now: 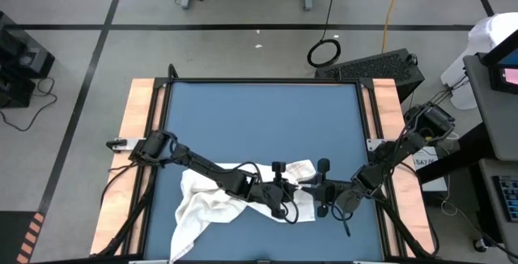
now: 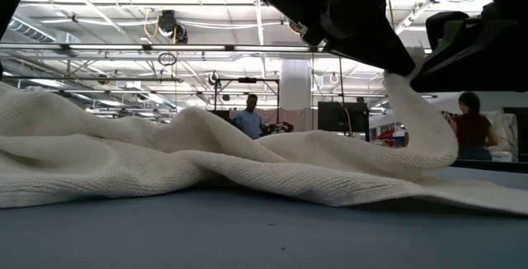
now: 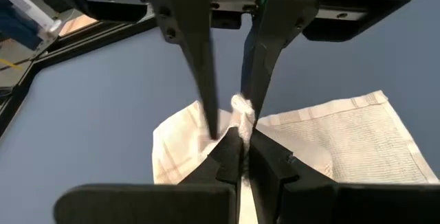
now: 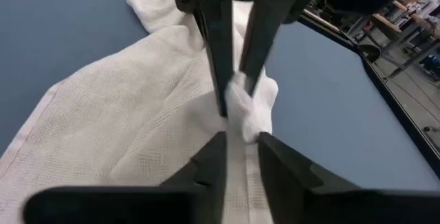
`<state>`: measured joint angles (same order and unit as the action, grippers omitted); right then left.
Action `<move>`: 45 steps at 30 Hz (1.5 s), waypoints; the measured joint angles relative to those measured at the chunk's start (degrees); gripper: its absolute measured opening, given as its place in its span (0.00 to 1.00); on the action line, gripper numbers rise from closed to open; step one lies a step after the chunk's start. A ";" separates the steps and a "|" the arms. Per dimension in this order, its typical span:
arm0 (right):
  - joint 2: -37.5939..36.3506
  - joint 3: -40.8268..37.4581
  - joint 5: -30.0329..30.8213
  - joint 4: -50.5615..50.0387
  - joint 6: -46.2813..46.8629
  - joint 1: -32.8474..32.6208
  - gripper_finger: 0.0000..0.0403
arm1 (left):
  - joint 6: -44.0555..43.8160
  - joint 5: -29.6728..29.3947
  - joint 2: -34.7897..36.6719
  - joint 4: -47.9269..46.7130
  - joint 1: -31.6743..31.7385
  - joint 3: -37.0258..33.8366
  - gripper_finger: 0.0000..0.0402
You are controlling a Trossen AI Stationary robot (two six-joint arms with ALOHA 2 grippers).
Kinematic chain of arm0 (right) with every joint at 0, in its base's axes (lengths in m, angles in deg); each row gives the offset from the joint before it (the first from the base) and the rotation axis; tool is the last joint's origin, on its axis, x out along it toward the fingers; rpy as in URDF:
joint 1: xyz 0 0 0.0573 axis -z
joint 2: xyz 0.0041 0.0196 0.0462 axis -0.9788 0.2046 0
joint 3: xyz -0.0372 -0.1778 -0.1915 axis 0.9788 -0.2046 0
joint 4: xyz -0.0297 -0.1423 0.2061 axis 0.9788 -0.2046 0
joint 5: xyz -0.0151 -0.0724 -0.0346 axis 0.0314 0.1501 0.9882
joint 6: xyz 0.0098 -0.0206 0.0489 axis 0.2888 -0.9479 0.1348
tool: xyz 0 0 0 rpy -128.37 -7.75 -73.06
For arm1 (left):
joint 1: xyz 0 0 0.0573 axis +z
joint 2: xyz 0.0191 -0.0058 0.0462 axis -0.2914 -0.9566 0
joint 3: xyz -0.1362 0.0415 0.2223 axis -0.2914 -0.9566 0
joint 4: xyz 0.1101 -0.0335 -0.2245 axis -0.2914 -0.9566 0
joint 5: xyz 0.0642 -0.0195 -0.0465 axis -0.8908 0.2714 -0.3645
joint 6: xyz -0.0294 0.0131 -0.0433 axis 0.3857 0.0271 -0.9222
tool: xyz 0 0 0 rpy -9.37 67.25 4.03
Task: Roll towel into tight, uniform cylinder
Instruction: Roll the white towel
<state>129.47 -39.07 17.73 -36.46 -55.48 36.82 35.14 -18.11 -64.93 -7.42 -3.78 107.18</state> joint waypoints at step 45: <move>-3.93 -0.02 -5.98 -3.89 5.77 -1.43 0.10 | -22.70 -11.80 8.35 -19.93 -6.78 -0.02 0.06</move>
<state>125.54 -39.09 11.74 -40.35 -49.71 35.39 12.44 -29.91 -56.59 -27.36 -10.56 107.16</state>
